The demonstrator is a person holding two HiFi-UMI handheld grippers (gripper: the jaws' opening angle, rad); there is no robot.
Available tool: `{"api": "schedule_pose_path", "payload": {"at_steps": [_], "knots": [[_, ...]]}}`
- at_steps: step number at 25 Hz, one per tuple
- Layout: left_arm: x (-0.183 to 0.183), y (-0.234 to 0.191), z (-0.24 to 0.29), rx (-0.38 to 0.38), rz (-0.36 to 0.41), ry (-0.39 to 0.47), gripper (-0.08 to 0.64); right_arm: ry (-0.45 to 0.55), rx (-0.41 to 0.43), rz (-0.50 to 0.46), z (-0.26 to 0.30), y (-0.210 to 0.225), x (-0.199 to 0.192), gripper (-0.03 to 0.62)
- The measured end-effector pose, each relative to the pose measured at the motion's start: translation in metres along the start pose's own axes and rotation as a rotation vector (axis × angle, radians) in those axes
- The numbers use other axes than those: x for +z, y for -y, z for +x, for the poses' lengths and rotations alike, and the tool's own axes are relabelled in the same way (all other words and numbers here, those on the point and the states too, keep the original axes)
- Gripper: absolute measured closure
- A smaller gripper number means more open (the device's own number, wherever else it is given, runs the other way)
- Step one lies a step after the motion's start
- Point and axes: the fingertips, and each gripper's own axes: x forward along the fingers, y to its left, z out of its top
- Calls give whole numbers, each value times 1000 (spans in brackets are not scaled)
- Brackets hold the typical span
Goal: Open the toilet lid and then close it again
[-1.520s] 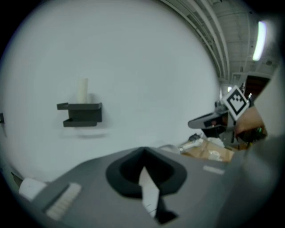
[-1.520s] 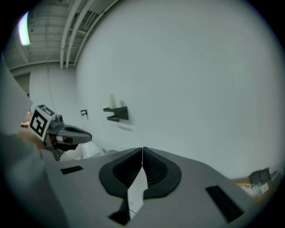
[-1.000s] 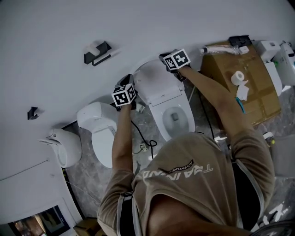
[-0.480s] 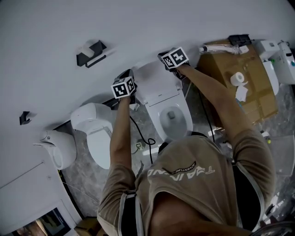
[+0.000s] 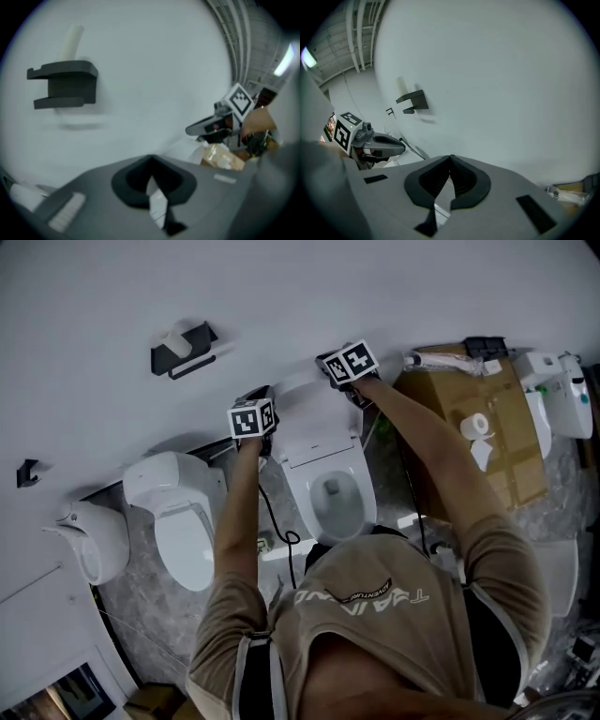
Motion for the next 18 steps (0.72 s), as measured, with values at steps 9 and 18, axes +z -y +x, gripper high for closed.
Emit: {"api": "schedule_pose_path", "payload": {"at_steps": [9,18], "knots": [[-1,3,2,-31,-1,0,555,-75,27,82,21,6,-5,580],[-9,17,-17,-16,26,21,555,-134,32,15,6,-5,-18,580]]}}
